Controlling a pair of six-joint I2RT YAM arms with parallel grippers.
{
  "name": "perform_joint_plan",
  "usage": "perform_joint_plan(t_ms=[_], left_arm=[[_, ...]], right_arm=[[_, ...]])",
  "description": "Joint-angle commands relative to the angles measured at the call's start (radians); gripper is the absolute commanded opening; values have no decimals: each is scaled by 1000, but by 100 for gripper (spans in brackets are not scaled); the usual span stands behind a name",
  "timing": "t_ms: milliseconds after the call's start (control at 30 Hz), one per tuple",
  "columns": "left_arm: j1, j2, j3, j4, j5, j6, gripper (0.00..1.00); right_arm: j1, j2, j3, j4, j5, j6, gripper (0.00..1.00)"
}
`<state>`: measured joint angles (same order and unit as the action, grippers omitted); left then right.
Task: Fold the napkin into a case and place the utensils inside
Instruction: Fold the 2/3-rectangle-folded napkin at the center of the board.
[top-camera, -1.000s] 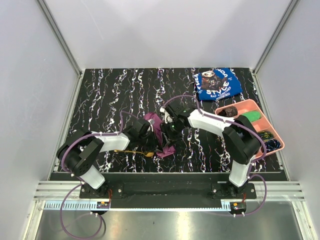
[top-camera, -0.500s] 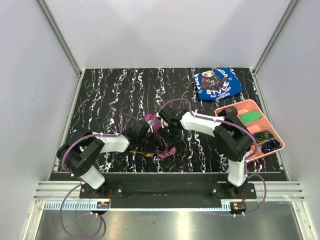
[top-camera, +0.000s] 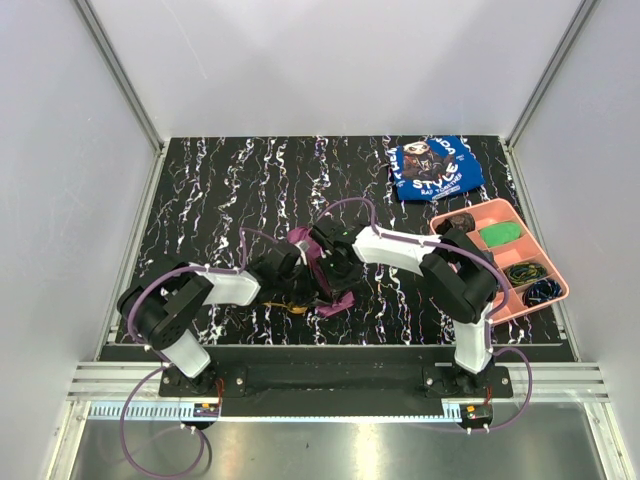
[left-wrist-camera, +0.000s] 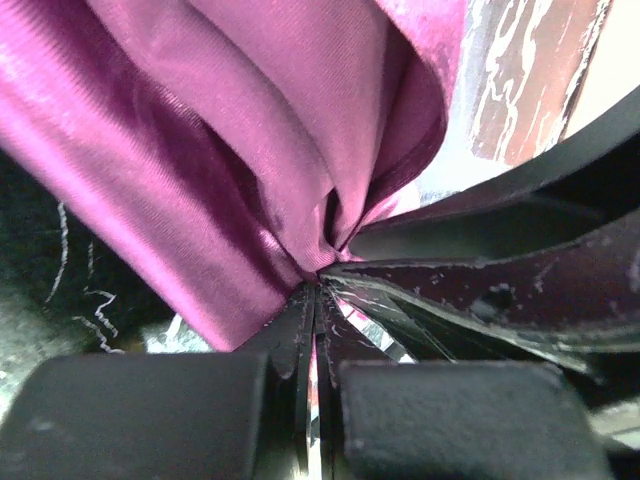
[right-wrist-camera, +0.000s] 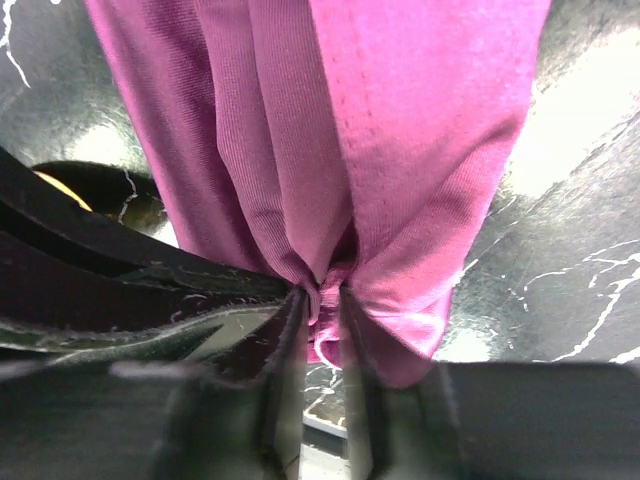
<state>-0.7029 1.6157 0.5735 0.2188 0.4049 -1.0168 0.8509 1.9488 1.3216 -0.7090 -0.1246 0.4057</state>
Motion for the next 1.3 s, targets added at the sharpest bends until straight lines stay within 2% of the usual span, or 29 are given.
perform_joint_plan(t_ms=[0, 133, 300, 433, 467, 567, 667, 967, 1267], left_arm=[[-15, 38, -29, 39, -28, -3, 0], [-17, 42, -27, 44, -26, -3, 0], [-17, 42, -6, 28, -31, 7, 0], [-20, -40, 12, -74, -74, 60, 0], [-20, -59, 23, -144, -83, 90, 0], [-20, -137, 46, -240, -113, 122, 9], [-17, -186, 62, -306, -138, 139, 10], [42, -163, 40, -309, -143, 168, 0], [28, -2, 72, -184, -92, 147, 0]], right_arm=[[25, 47, 13, 49, 54, 12, 14], [25, -5, 21, 57, 20, 21, 0], [19, -105, 27, 60, -49, 67, 0], [-1, -132, 8, 59, -58, 67, 0], [-6, -134, 4, 57, -60, 62, 0], [-15, -140, -12, 59, -60, 53, 0], [-19, -145, -12, 57, -64, 48, 0], [-19, -154, -19, 57, -73, 44, 0], [-19, -151, -5, 66, -108, 58, 0]])
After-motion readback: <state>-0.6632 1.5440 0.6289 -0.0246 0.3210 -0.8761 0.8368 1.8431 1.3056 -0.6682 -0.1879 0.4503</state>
